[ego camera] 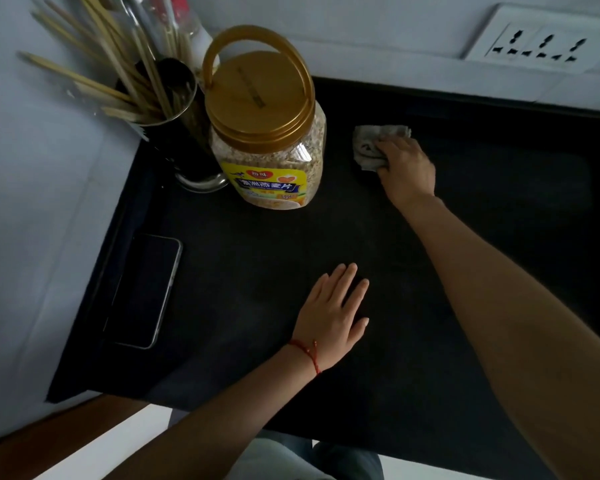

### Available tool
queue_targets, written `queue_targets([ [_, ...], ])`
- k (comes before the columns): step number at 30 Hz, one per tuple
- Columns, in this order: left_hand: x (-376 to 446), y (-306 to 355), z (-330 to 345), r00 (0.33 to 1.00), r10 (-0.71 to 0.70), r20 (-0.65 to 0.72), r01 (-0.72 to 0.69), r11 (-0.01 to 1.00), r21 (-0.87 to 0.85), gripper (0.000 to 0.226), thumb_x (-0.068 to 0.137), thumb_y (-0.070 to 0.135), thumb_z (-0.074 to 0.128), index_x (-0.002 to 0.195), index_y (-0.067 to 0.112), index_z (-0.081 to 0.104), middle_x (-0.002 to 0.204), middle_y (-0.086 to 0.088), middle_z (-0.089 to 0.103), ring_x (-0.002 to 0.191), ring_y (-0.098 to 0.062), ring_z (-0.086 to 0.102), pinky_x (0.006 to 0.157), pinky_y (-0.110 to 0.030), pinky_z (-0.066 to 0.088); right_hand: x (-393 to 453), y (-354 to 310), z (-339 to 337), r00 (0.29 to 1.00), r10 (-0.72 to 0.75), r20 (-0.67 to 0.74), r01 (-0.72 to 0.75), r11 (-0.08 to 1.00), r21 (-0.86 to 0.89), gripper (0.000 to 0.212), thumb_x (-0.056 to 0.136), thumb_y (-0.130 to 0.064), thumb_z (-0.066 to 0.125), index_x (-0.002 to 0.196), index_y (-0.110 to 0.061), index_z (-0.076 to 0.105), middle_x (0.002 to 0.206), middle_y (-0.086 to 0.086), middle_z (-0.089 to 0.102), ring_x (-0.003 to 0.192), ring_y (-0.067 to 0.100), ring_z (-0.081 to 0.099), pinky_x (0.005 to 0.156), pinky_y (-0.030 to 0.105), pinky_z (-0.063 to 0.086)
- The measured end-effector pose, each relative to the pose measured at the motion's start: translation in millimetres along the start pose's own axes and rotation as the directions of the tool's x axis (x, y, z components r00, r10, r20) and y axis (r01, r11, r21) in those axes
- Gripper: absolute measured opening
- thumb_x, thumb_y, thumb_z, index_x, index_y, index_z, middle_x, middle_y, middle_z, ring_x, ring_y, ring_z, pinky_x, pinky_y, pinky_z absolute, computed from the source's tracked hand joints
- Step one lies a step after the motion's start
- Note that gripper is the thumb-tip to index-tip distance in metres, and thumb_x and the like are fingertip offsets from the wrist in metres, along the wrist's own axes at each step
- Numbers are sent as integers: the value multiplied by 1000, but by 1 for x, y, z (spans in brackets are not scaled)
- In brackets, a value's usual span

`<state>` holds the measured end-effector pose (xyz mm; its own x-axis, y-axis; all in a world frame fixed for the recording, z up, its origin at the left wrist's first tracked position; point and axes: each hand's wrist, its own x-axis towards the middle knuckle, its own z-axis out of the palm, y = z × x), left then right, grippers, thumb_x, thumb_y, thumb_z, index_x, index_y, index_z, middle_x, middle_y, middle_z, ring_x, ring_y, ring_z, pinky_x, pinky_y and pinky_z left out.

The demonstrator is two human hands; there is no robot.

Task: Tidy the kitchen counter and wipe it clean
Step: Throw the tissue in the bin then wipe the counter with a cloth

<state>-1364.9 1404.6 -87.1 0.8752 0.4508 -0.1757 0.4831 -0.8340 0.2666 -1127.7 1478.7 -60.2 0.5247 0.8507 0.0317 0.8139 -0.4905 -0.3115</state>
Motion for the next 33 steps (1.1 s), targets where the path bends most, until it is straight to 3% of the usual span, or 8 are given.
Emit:
queue_targets([
  [7, 1, -2, -3, 999, 16, 37, -15, 999, -34, 55, 82, 44, 42, 130, 19, 44, 142, -11, 45, 130, -26, 46, 104, -41, 40, -60, 10, -20, 997, 49, -66, -39, 990, 137, 41, 86, -9, 56, 127, -11, 50, 127, 14, 56, 119, 26, 51, 95, 40, 47],
  [12, 0, -7, -9, 994, 76, 78, -70, 995, -77, 57, 89, 39, 45, 140, 18, 31, 154, -9, 22, 143, -26, 21, 115, -40, 20, -122, 25, -44, 976, 151, -157, -108, 962, 252, 45, 82, -6, 62, 126, -9, 52, 125, 11, 59, 118, 21, 54, 100, 36, 46],
  [18, 2, -3, -22, 982, 78, 171, -71, 996, -49, 59, 91, 38, 44, 143, 18, 23, 156, -6, 10, 145, -21, 8, 119, -36, 14, -230, 47, -68, 915, 316, -253, -220, 913, 343, 41, 76, -5, 69, 116, -7, 60, 114, 11, 65, 107, 23, 60, 88, 35, 52],
  [21, 1, 8, -27, 980, 35, 196, -26, 999, -46, 58, 91, 37, 45, 142, 15, 28, 155, -9, 14, 145, -24, 11, 118, -36, 18, -295, 61, -75, 843, 441, -309, -301, 862, 408, 40, 74, -3, 70, 113, -4, 62, 110, 14, 67, 103, 26, 61, 86, 36, 52],
  [25, -14, 50, -23, 980, 43, 197, -24, 995, -96, 55, 91, 34, 48, 139, 12, 35, 151, -13, 25, 142, -27, 18, 116, -40, 23, -387, 76, -84, 705, 592, -392, -370, 778, 508, 39, 70, -9, 63, 107, 0, 65, 105, 12, 67, 97, 19, 61, 83, 21, 48],
  [28, -36, 104, -12, 973, 176, 152, -159, 980, -116, 54, 89, 39, 46, 134, 9, 43, 146, -14, 36, 140, -29, 25, 113, -41, 27, -461, 87, -87, 601, 677, -425, -384, 711, 589, 36, 71, -11, 64, 106, -2, 66, 101, 0, 64, 92, 5, 56, 81, 10, 43],
  [31, -61, 172, 7, 927, 349, 135, -330, 933, -143, 71, 78, 52, 28, 128, 8, 51, 139, -15, 46, 135, -31, 35, 110, -41, 31, -534, 96, -85, 472, 782, -407, -423, 605, 674, 40, 70, -24, 56, 104, -6, 68, 97, -5, 64, 86, 5, 56, 76, 7, 42],
  [33, -76, 221, 24, 877, 450, 169, -423, 890, -173, 71, 76, 51, 27, 126, 8, 53, 137, -15, 48, 133, -31, 38, 110, -40, 31, -583, 103, -80, 383, 846, -372, -462, 524, 716, 42, 68, -27, 53, 102, -6, 69, 95, -5, 65, 85, 6, 56, 74, 4, 41],
])
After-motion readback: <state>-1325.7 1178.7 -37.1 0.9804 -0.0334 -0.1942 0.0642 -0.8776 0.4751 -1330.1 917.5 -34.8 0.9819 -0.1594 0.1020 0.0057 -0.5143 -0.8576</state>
